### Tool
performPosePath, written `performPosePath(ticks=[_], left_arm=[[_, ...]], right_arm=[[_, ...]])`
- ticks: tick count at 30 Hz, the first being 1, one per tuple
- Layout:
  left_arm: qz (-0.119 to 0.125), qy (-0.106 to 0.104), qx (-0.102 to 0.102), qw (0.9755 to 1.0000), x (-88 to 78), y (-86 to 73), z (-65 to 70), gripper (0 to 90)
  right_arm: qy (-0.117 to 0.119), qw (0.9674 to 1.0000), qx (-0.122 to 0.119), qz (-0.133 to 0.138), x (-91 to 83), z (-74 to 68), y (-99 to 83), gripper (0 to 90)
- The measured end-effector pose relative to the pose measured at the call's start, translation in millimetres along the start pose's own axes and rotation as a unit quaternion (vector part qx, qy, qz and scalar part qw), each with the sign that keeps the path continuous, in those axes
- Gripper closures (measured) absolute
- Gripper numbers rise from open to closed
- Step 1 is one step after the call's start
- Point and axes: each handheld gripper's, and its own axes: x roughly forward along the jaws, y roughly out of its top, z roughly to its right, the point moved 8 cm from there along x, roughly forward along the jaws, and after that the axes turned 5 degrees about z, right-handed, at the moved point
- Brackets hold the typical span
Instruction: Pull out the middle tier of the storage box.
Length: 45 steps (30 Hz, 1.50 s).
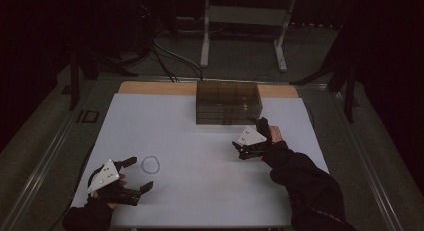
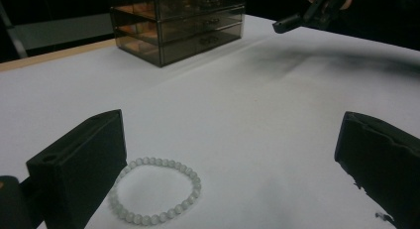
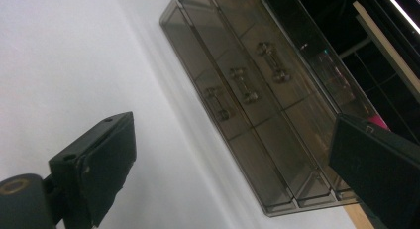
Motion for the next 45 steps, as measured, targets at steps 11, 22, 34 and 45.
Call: performPosePath(ticks=[11, 22, 34, 45], left_arm=[[0.003, 0.000, -0.002, 1.0000, -0.4, 0.9, -0.6, 1.1], [0.004, -0.001, -0.004, 1.0000, -0.5, 1.1, -0.4, 1.1], [0.005, -0.002, -0.006, 1.0000, -0.6, 1.4, -0.3, 1.1], [0.005, -0.001, -0.005, 1.0000, -0.5, 1.7, -0.2, 1.1]], right_arm=[[-0.009, 0.9978, -0.052, -0.040, 10.7, -0.8, -5.4, 5.5], [-0.037, 0.9903, -0.109, -0.078, 22.7, 0.0, -5.5, 5.9], [-0.073, 0.9786, -0.154, -0.116, 33.1, 3.9, -7.2, 6.3], [-0.102, 0.9646, -0.193, -0.148, 42.0, 1.9, -9.4, 7.0]])
